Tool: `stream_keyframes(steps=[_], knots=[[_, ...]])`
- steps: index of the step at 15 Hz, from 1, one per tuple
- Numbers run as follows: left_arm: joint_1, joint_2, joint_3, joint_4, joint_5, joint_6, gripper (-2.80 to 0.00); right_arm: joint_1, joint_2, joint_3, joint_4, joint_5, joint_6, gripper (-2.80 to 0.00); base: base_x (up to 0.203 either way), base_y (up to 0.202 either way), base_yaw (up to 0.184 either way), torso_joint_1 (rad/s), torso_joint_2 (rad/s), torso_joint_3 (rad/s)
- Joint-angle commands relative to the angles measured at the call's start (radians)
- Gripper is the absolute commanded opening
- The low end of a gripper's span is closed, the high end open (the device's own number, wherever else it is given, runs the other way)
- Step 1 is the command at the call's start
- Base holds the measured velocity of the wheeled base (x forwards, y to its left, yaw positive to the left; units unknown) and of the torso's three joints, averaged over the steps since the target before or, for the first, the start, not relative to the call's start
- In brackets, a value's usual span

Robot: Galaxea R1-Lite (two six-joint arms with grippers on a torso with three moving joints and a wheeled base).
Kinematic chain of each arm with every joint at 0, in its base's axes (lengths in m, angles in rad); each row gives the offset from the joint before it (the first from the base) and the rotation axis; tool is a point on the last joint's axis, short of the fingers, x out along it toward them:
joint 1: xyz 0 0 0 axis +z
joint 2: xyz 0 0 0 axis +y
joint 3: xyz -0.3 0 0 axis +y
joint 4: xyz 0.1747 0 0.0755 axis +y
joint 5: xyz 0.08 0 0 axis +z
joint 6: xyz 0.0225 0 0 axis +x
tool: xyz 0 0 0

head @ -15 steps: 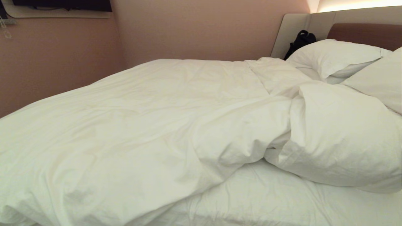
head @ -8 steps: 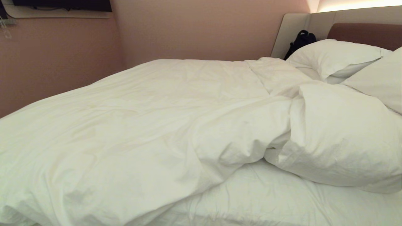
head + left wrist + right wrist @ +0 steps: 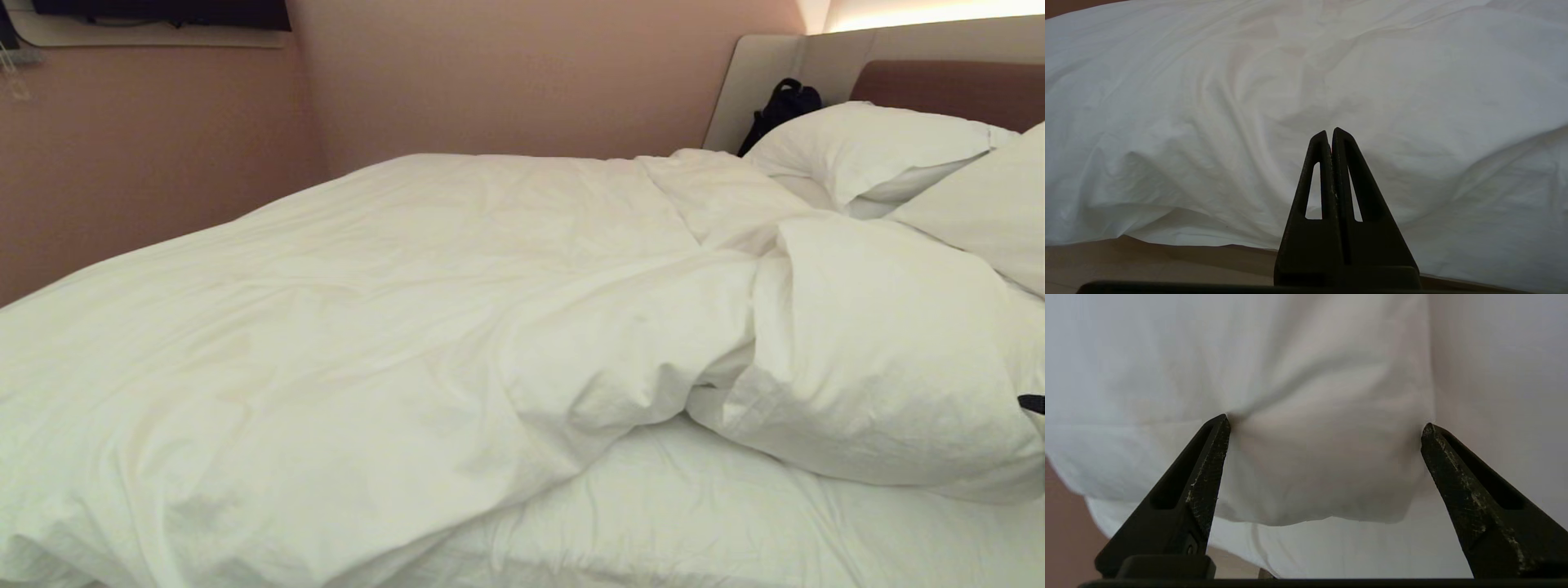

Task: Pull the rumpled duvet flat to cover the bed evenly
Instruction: Hold the folded corner of the quilt

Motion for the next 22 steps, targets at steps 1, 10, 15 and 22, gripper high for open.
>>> stream_keyframes(steps=[1,10,15,22], knots=[[0.0,0.0,0.0,-0.001,0.001,0.0,-2.8,0.0,0.045,0.004,0.001,0.17,-0.065,0.0,0.0,0.0,0.0,0.0,0.0,0.0],[0.0,0.0,0.0,-0.001,0.001,0.0,-2.8,0.004,0.086,0.03,0.007,0.324,-0.182,0.0,0.0,0.0,0.0,0.0,0.0,0.0],[0.0,0.0,0.0,-0.001,0.001,0.0,-2.8,0.07,0.085,0.057,0.019,0.417,-0.181,0.0,0.0,0.0,0.0,0.0,0.0,0.0],[0.0,0.0,0.0,-0.001,0.001,0.0,-2.8,0.195,0.069,0.08,0.01,0.418,-0.202,0.0,0.0,0.0,0.0,0.0,0.0,0.0]])
